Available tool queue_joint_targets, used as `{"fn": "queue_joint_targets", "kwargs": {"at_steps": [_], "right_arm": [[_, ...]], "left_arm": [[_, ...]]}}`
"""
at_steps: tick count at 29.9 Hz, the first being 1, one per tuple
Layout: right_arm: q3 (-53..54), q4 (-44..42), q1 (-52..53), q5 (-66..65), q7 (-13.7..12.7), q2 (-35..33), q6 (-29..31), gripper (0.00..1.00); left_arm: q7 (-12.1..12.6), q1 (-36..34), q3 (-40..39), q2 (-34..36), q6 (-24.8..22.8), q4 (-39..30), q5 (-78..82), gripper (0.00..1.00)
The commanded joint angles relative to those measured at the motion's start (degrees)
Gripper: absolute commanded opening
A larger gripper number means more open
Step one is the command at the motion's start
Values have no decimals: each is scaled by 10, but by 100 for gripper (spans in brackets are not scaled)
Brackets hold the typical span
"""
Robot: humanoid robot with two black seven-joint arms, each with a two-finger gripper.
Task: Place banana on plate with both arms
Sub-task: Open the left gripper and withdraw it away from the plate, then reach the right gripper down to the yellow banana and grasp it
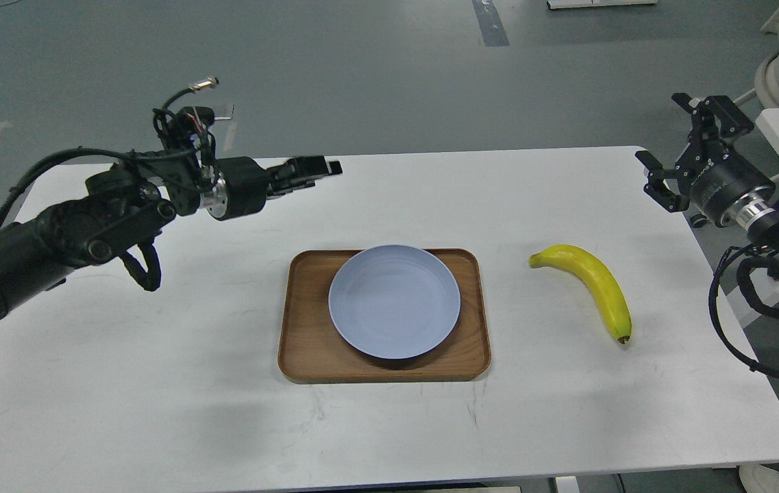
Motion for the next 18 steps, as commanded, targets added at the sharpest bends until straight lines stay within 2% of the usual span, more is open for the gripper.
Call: {"fn": "queue_joint_targets", "kwargs": {"at_steps": [1, 4, 6, 11, 14, 15, 18], "right_arm": [[-3, 1, 8, -57, 0, -3, 0, 100], [-12, 5, 21, -118, 0, -6, 0, 100], [-26, 15, 33, -175, 0, -19, 0, 100], [-59, 71, 88, -352, 0, -70, 0, 100], [-75, 97, 122, -494, 0, -90, 0, 100], [-76, 97, 122, -494, 0, -90, 0, 100], [-85, 117, 139, -645, 0, -91, 0, 100]], "left_arm": [[-4, 23, -19, 62, -21, -1, -214, 99], [-20, 64, -23, 93, -60, -1, -295, 99], [-32, 102, -46, 108, -60, -1, -318, 99], [-35, 215, -168, 114, -60, 10, -320, 99], [-36, 231, -204, 108, -60, 10, -318, 99], [-36, 231, -204, 108, -60, 10, -318, 99], [-36, 231, -206, 105, -60, 10, -317, 99]]}}
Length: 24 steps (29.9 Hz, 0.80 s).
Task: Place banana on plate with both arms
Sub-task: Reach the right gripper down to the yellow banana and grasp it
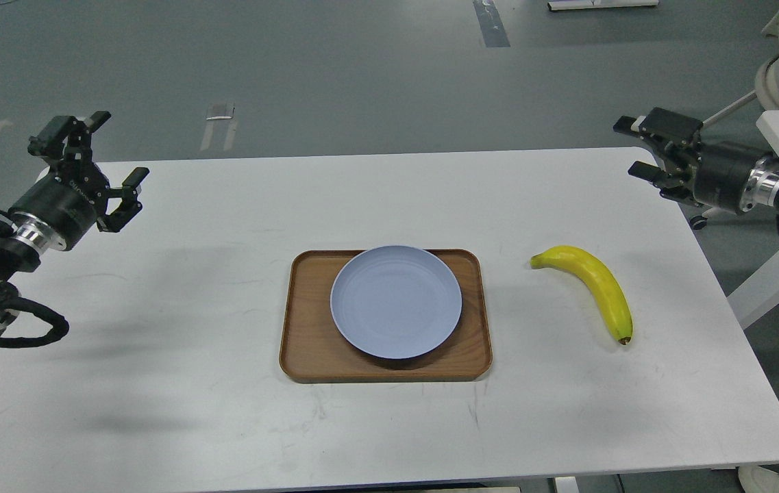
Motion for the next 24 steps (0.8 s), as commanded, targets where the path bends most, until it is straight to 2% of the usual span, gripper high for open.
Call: {"fn": "queue_joint_targets", "kwargs": {"at_steps": [1, 3, 7, 12, 19, 22, 24], "right_arm": [[-21, 23, 17, -182, 0, -2, 0, 100], [-51, 27, 27, -269, 0, 2, 0, 100], [-138, 18, 53, -347, 0, 24, 0, 100], [-216, -7, 73, -349, 0, 72, -9, 100], [-243, -46, 63, -349, 0, 131, -41, 97], [-268, -66, 62, -348, 0, 148, -45, 88], [-278, -67, 60, -348, 0, 149, -45, 73]], "left_arm": [[0, 1, -5, -3, 0, 0, 1, 99], [0, 0, -6, -5, 0, 0, 1, 99], [0, 0, -5, -5, 0, -2, 2, 99], [0, 1, -5, -5, 0, -1, 2, 99], [0, 1, -5, -3, 0, -1, 3, 99], [0, 1, -5, -3, 0, -1, 3, 99], [0, 1, -5, -2, 0, -1, 4, 99]]}}
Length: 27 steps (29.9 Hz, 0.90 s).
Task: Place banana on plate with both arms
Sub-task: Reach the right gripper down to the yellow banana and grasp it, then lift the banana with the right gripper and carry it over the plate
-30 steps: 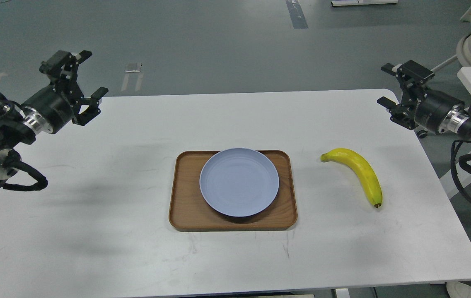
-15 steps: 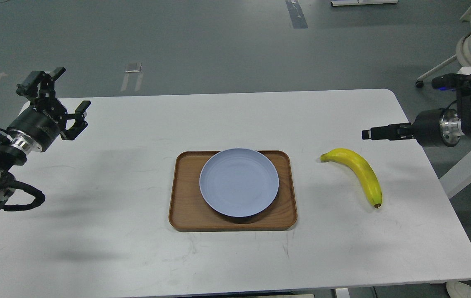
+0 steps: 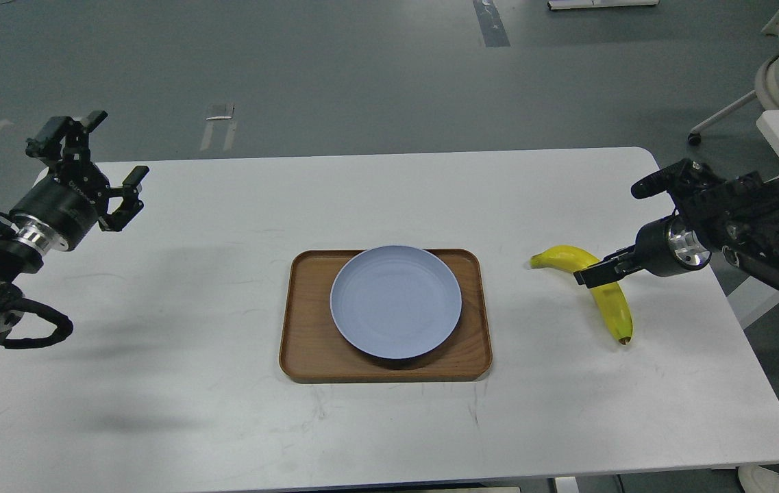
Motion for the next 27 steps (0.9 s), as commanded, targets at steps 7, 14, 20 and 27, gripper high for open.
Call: {"fn": "queue_joint_targets", "kwargs": {"at_steps": [7, 14, 20, 27], "right_arm": [[-22, -4, -8, 3, 0, 2, -1, 20], [-19, 5, 4, 7, 0, -2, -2, 4], [-17, 82, 95, 12, 0, -27, 1, 5], [-21, 100, 149, 88, 0, 51, 25, 7]], "left_arm": [[1, 0, 1, 3, 0, 0, 1, 99], [1, 0, 1, 2, 0, 0, 2, 99], [1, -5, 1, 3, 0, 0, 2, 99], [1, -5, 1, 0, 0, -1, 2, 99]]}}
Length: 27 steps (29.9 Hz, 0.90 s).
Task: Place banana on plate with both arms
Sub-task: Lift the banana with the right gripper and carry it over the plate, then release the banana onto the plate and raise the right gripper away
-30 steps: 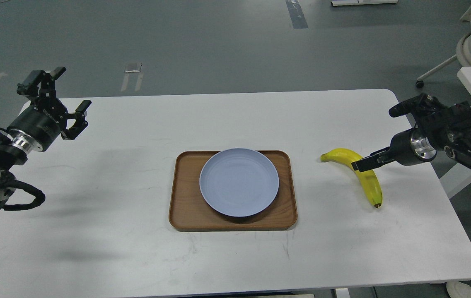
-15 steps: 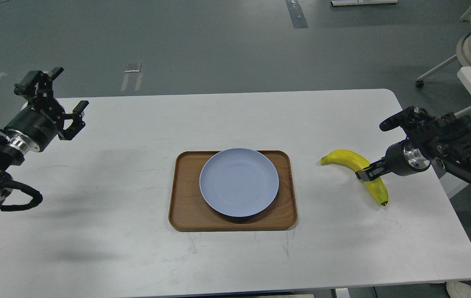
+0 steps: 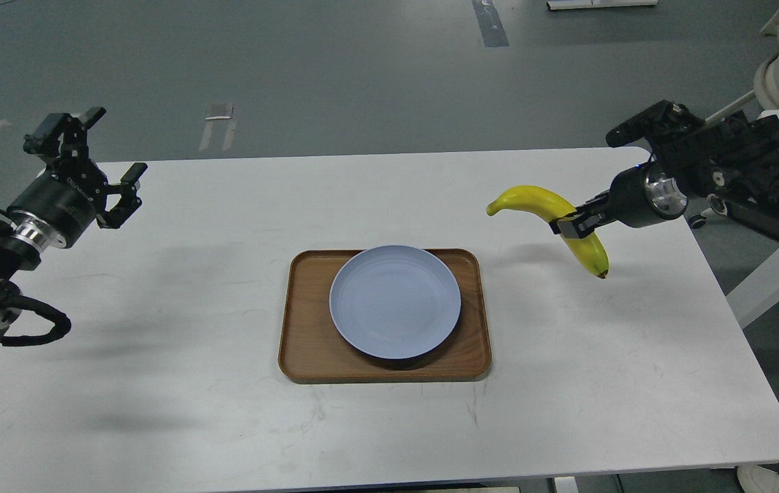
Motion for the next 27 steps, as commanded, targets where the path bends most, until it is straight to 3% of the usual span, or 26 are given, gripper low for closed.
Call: {"fn": "queue_joint_targets", "kwargs": {"at_steps": [1, 7, 14, 27], "right_arm": [[-3, -2, 15, 48, 0, 57, 23, 7], [-8, -44, 16, 89, 0, 159, 32, 7], [-35, -73, 7, 119, 0, 219, 32, 10], [-37, -88, -20, 130, 0, 235, 32, 48]], "left_arm": [[0, -1, 0, -1, 0, 0, 0, 99], [0, -1, 1, 1, 0, 0, 0, 99], [0, 0, 1, 2, 0, 0, 0, 99], [0, -1, 0, 2, 0, 0, 0, 99]]}}
